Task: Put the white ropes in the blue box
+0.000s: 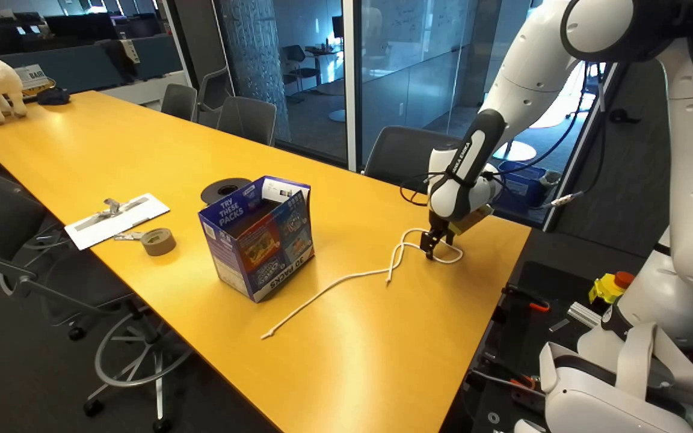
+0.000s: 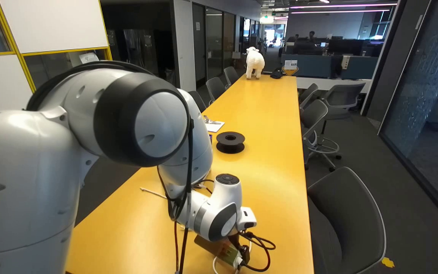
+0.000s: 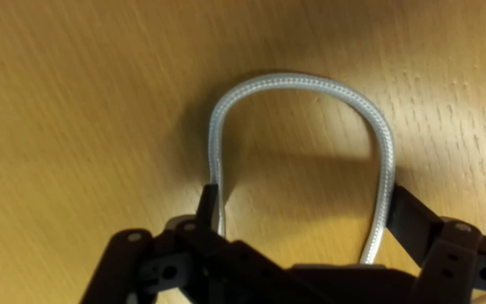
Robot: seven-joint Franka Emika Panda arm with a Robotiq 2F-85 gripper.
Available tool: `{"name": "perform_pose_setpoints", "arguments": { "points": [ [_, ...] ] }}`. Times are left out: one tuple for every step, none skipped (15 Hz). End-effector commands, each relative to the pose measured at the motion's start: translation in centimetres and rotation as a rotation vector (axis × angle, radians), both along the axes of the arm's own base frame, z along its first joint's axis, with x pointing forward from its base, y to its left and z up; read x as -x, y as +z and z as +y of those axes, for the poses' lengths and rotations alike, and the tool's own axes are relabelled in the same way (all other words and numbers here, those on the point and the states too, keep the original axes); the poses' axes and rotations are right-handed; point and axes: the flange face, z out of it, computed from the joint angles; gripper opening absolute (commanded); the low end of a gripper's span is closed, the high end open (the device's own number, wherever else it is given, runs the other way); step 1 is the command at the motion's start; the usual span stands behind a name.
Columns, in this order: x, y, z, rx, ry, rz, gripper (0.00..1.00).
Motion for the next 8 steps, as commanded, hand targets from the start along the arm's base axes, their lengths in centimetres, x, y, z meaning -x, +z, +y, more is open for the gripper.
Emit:
{"name": "perform_pose_setpoints", "arguments": {
  "points": [
    [-0.29,-0.61,-0.4,0.019,0.018,-0.011,1.0],
    [-0.26,-0.67,-0.44,0.02,0.017,-0.01,1.0],
    [-0.21,-0.74,-0.49,0.021,0.016,-0.009,1.0],
    [-0.19,-0.8,-0.51,0.022,0.015,-0.008,1.0],
    [-0.16,-0.9,-0.55,0.024,0.015,-0.006,1.0],
    [-0.14,-0.94,-0.55,0.024,0.016,-0.005,1.0],
    [-0.11,-1.03,-0.58,0.024,0.015,-0.004,1.0],
    [-0.07,-1.1,-0.59,0.023,0.016,-0.004,1.0]
  ]
}}
